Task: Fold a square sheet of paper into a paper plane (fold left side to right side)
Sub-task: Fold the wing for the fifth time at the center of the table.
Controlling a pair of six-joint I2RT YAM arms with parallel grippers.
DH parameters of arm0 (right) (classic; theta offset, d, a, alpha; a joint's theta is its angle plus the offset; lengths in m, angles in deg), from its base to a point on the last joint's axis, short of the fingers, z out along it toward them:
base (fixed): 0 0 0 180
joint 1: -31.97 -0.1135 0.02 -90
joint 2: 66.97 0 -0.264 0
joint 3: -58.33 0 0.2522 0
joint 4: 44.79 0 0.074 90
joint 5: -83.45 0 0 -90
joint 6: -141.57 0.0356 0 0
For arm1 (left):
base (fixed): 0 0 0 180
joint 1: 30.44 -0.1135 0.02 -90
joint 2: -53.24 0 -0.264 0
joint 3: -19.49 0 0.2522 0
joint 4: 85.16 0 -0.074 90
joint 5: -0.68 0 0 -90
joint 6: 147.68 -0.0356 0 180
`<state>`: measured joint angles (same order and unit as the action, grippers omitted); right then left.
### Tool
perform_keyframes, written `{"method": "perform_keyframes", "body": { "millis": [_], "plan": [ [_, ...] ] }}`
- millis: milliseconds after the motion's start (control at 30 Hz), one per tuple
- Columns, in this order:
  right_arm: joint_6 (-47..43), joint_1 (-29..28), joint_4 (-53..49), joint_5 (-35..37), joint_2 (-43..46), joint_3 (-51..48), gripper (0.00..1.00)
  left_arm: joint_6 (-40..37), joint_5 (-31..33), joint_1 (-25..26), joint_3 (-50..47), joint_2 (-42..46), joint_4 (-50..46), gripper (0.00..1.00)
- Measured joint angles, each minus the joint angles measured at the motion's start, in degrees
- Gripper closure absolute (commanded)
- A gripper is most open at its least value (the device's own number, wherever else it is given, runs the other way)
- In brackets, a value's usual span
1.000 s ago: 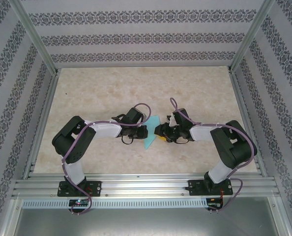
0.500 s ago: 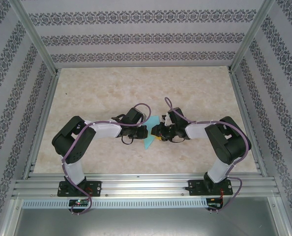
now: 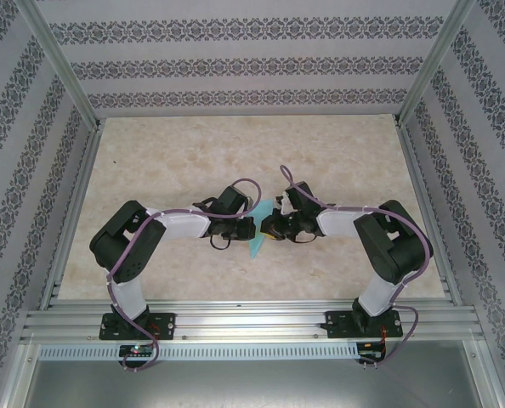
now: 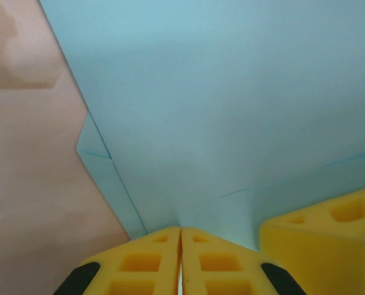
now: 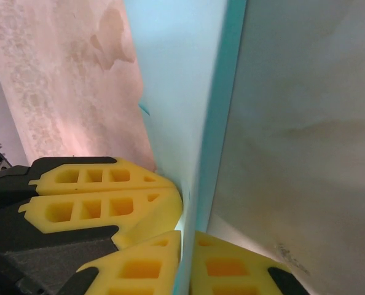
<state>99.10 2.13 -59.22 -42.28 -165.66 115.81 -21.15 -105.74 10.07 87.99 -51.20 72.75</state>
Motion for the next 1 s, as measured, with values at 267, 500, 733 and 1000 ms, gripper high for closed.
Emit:
{"method": "perform_keyframes", "body": {
  "millis": [267, 500, 733, 1000],
  "plan": [
    [-2.12, -0.55, -5.16, 1.73, -0.28, 2.62, 1.00, 0.00, 0.02, 0.00, -0.04, 0.02, 0.02, 0.90],
    [-3.80, -1.20, -8.85, 3.63, -0.42, 4.31, 0.96, 0.02, 0.02, 0.00, -0.07, 0.02, 0.17, 0.90],
    [-5.35, -2.19, -11.82, 4.44, -1.49, 7.02, 0.86, 0.00, 0.02, 0.00, -0.11, 0.02, 0.22, 0.90],
    [-6.73, -2.14, -14.56, 5.18, -0.70, 7.52, 0.65, 0.02, 0.02, 0.00, -0.11, 0.02, 0.22, 0.90]
  ]
}}
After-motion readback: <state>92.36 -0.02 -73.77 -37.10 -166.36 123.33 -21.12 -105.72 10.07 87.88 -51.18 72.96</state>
